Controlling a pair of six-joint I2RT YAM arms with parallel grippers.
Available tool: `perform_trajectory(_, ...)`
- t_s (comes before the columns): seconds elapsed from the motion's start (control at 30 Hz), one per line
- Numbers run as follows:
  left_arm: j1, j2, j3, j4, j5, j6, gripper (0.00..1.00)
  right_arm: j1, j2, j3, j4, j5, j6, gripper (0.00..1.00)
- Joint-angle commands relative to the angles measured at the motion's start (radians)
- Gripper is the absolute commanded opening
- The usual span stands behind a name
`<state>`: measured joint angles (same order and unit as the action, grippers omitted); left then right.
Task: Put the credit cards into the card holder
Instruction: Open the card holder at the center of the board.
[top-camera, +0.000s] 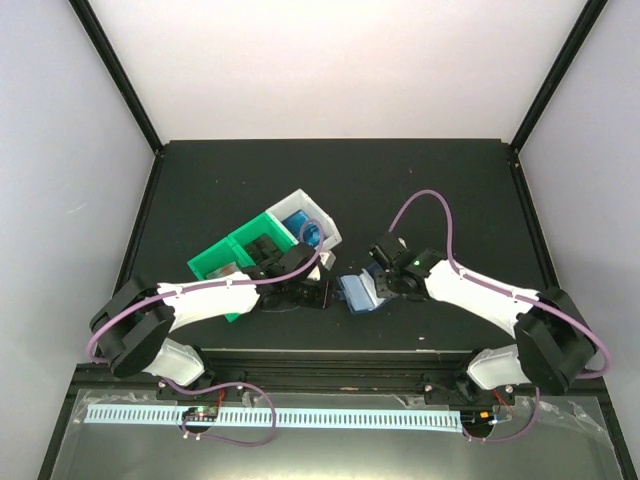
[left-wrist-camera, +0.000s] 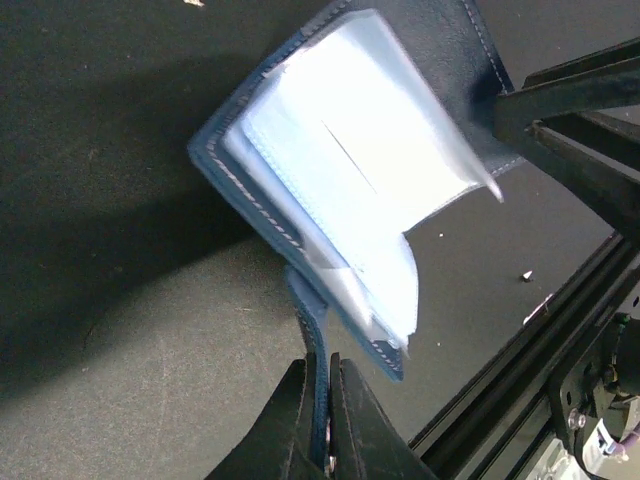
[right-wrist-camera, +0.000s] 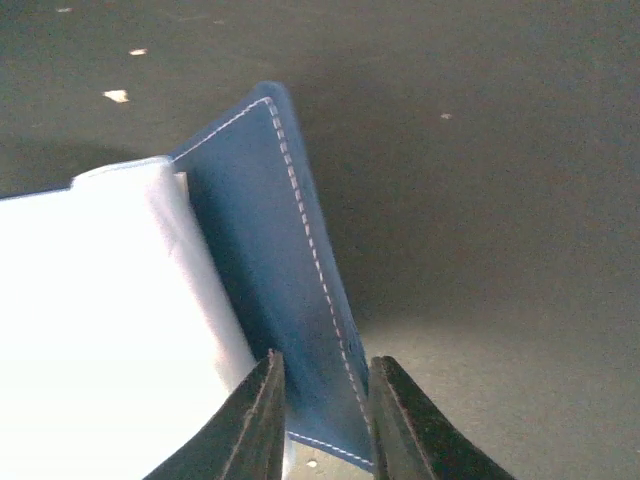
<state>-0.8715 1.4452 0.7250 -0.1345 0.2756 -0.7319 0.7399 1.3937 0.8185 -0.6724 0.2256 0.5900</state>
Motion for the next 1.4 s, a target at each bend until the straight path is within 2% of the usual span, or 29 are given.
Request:
perform_trajectory(0.0,0.003,-0.009,0.031,-0.001,0.036,0.025,0.02,0.004,-0.054,0.019,0.049,-0.158,-0.047,0.18)
perform_trajectory(0.1,0.003,-0.007,0.033,0.002,0.046,0.026,0.02,0.004,-0.08,0.01,0.081,-0.235,-0.074,0.08)
perform_trajectory(0.37,0.003,-0.003,0.037,0.007,0.056,0.025,0.02,0.004,-0.098,-0.028,0.197,-0.508,-0.122,0.01)
perform_trajectory(0.47,0.003,-0.002,0.039,0.007,0.055,0.028,0.02,0.004,-0.091,-0.027,0.192,-0.508,-0.132,0.01)
perform_trajectory(0.57,0.003,0.0,0.046,0.002,0.056,0.028,0.02,0.003,-0.088,-0.024,0.176,-0.491,-0.148,0.09)
perform_trajectory(0.7,0.003,-0.001,0.05,-0.001,0.054,0.029,0.02,0.003,-0.076,-0.024,0.174,-0.508,-0.171,0.1)
perform_trajectory(0.93,0.003,0.004,0.05,-0.004,0.053,0.03,0.02,0.003,0.023,-0.024,0.167,-0.522,-0.188,0.03)
perform_trajectory(1.07,0.003,0.004,0.051,-0.009,0.048,0.031,0.02,0.003,0.071,-0.015,0.157,-0.462,-0.178,0.01)
perform_trajectory(1.17,0.003,0.006,0.049,-0.018,0.035,0.03,0.01,0.003,0.09,0.001,0.132,-0.347,-0.147,0.03)
perform_trajectory(1.23,0.003,0.009,0.046,-0.023,0.026,0.027,0.02,0.004,0.096,0.005,0.125,-0.282,-0.133,0.09)
perform_trajectory(1.37,0.003,0.015,0.031,-0.014,0.023,0.018,0.02,0.005,0.112,0.002,0.145,-0.256,-0.143,0.24)
